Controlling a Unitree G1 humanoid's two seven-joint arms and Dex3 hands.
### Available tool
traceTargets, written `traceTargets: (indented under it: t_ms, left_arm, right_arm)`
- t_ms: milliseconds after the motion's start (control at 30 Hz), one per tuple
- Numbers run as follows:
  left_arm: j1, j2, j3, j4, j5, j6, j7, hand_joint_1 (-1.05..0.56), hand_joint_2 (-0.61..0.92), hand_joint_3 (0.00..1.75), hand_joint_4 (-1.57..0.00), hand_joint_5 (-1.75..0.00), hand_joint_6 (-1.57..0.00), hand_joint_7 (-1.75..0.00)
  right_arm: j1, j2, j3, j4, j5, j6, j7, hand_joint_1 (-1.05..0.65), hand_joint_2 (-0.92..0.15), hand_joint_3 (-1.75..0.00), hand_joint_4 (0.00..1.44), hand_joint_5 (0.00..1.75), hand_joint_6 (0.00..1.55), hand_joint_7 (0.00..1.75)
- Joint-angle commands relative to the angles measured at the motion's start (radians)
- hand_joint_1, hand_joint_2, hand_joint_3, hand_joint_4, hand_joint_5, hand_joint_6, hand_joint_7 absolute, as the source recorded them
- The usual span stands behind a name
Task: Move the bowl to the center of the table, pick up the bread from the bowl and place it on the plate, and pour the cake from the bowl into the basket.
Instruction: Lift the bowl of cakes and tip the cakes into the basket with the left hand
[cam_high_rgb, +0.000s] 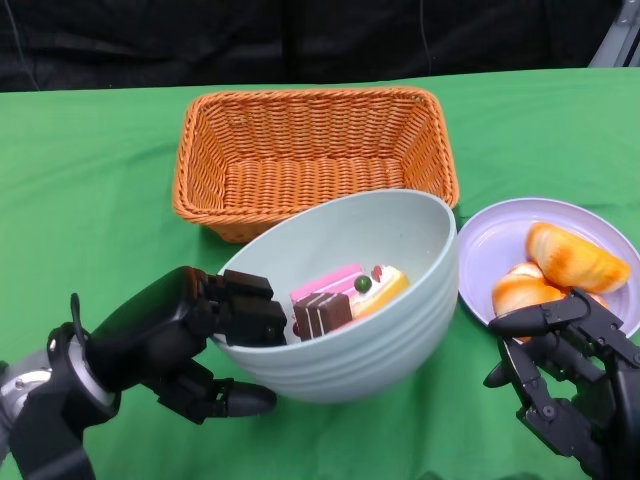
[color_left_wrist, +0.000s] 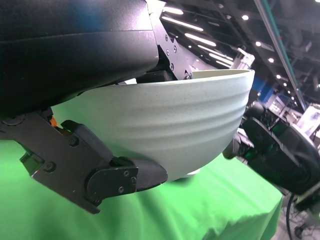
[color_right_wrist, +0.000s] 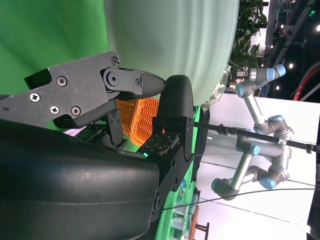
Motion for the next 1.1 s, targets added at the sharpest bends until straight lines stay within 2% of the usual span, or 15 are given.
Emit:
traceTargets:
  t_ms: [33,167,333,467,633,867,900,967,1100]
  left_arm:
    - [0.062,0.058,-0.022,-0.184,-0.375,0.133,-0.23,-0.06,0.41,1.31,-0.81,-1.67,-0.84,-1.27]
    - [0.098,0.033,0.053,-0.312,-0.591,0.285,-0.424,0.0,0.42,1.32,-0.82,-1.68,-0.84,-1.33]
    - [0.099,-0.056,0.213,-0.345,-0.65,0.386,-0.6,-0.01,0.45,1.31,-0.85,-1.68,-0.81,-1.41]
    - [-0.034,-0.201,0.345,-0.233,-0.647,0.471,-0.711,-0.01,0.53,1.21,-0.81,-1.74,-0.72,-1.5]
    - [-0.037,-0.264,0.461,-0.209,-0.614,0.489,-0.812,-0.01,0.55,1.18,-0.81,-1.75,-0.7,-1.53]
    - [-0.033,-0.313,0.56,-0.204,-0.576,0.503,-0.889,-0.01,0.56,1.18,-0.81,-1.75,-0.7,-1.53]
    - [-0.124,-0.356,0.571,-0.142,-0.547,0.545,-0.843,-0.01,0.56,1.18,-0.81,-1.75,-0.7,-1.53]
    - [-0.254,-0.418,0.593,-0.051,-0.498,0.599,-0.776,-0.12,0.56,1.14,-0.82,-1.65,-0.72,-1.45]
    - [-0.34,-0.468,0.639,0.035,-0.453,0.624,-0.746,-0.16,0.57,1.11,-0.84,-1.59,-0.77,-1.36]
  right_arm:
    - [0.003,-0.005,-0.006,-0.004,0.006,-0.002,0.003,-0.13,-0.89,-0.42,0.69,1.45,0.68,1.14]
    - [0.004,-0.01,-0.004,-0.004,0.024,0.004,0.017,-0.13,-0.89,-0.42,0.68,1.46,0.66,1.15]
    - [0.0,-0.013,-0.005,0.008,0.015,-0.004,0.021,-0.12,-0.89,-0.42,0.68,1.47,0.66,1.16]
    - [0.002,-0.008,0.002,0.014,0.002,0.015,0.017,-0.11,-0.87,-0.4,0.71,1.46,0.67,1.16]
    - [0.002,-0.008,0.003,0.013,0.0,0.017,0.016,-0.11,-0.87,-0.39,0.72,1.44,0.68,1.15]
    - [0.002,-0.008,0.003,0.013,0.0,0.018,0.016,-0.11,-0.87,-0.38,0.73,1.44,0.68,1.14]
    - [-0.003,-0.01,0.009,0.034,-0.006,0.009,0.02,-0.11,-0.87,-0.38,0.73,1.44,0.69,1.14]
    - [-0.011,-0.012,0.017,0.065,-0.013,-0.007,0.027,-0.11,-0.88,-0.39,0.73,1.44,0.68,1.14]
    - [-0.018,-0.011,0.02,0.089,-0.005,-0.026,0.032,-0.1,-0.88,-0.39,0.73,1.44,0.67,1.17]
